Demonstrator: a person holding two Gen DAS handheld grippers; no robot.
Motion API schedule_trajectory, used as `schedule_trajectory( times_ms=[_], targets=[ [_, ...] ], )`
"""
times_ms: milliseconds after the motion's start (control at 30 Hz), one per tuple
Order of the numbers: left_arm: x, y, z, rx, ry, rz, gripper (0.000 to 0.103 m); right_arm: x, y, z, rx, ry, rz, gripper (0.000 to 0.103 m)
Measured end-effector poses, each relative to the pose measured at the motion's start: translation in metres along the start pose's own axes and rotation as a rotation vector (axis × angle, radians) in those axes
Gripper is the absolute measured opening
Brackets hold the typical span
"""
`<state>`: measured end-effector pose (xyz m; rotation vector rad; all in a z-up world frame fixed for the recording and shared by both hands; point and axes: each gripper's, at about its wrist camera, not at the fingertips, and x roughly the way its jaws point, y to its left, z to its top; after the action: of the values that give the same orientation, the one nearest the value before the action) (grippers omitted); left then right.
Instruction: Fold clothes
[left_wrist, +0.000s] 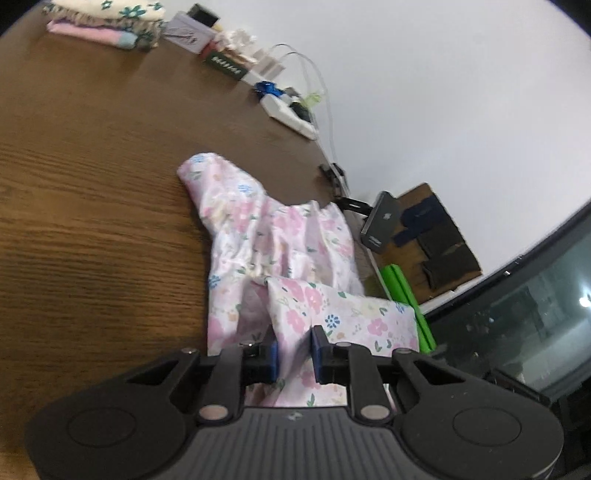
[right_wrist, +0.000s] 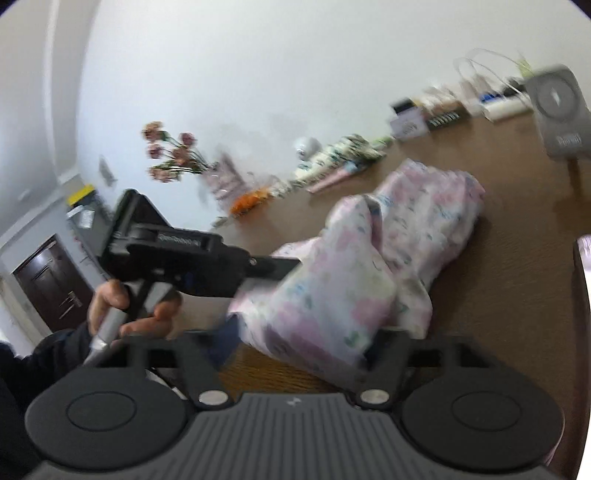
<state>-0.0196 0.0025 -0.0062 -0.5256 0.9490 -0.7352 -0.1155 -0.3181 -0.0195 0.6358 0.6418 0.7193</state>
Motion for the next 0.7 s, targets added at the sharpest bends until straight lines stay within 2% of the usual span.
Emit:
schedule_trajectory(
  times_ms=[67, 100, 133, 200, 267, 400, 500, 567, 600, 700],
  targets=[
    [-0.001, 0.001, 0.001, -0.012, -0.015, 0.002, 0.023, 0.001, -0.001, -0.006, 0.024, -0.014, -0.017, 0.028],
    [-0.005, 0.000, 0.000, -0.008, -0.023, -0.006, 0.030, 0.002, -0.002, -0.008, 0.036, -0.021, -0.025, 0.024],
    [-0.011, -0.002, -0.003, 0.012, -0.026, -0.012, 0.040, 0.003, -0.002, -0.011, 0.048, -0.028, -0.034, 0.022],
    [-0.022, -0.007, -0.011, 0.058, -0.030, -0.020, 0.050, 0.003, -0.005, -0.016, 0.100, -0.029, -0.028, 0.019],
    [-0.032, -0.017, -0.023, 0.143, -0.034, -0.008, 0.053, 0.003, -0.011, -0.019, 0.182, -0.015, 0.002, 0.017],
    [-0.039, -0.028, -0.049, 0.200, 0.016, 0.053, 0.050, 0.001, -0.011, -0.030, 0.258, 0.033, 0.034, 0.017],
    [-0.041, -0.028, -0.059, 0.166, 0.032, 0.079, 0.042, 0.000, -0.008, -0.039, 0.283, 0.073, 0.049, 0.015],
    [-0.042, -0.028, -0.061, 0.148, 0.036, 0.085, 0.032, -0.005, -0.003, -0.041, 0.259, 0.068, 0.032, 0.016],
    [-0.042, -0.029, -0.061, 0.142, 0.038, 0.091, 0.026, -0.008, -0.001, -0.042, 0.247, 0.065, 0.023, 0.020],
    [-0.037, -0.026, -0.059, 0.123, 0.047, 0.106, 0.024, -0.017, 0.012, -0.039, 0.152, 0.016, -0.044, 0.030]
  ],
)
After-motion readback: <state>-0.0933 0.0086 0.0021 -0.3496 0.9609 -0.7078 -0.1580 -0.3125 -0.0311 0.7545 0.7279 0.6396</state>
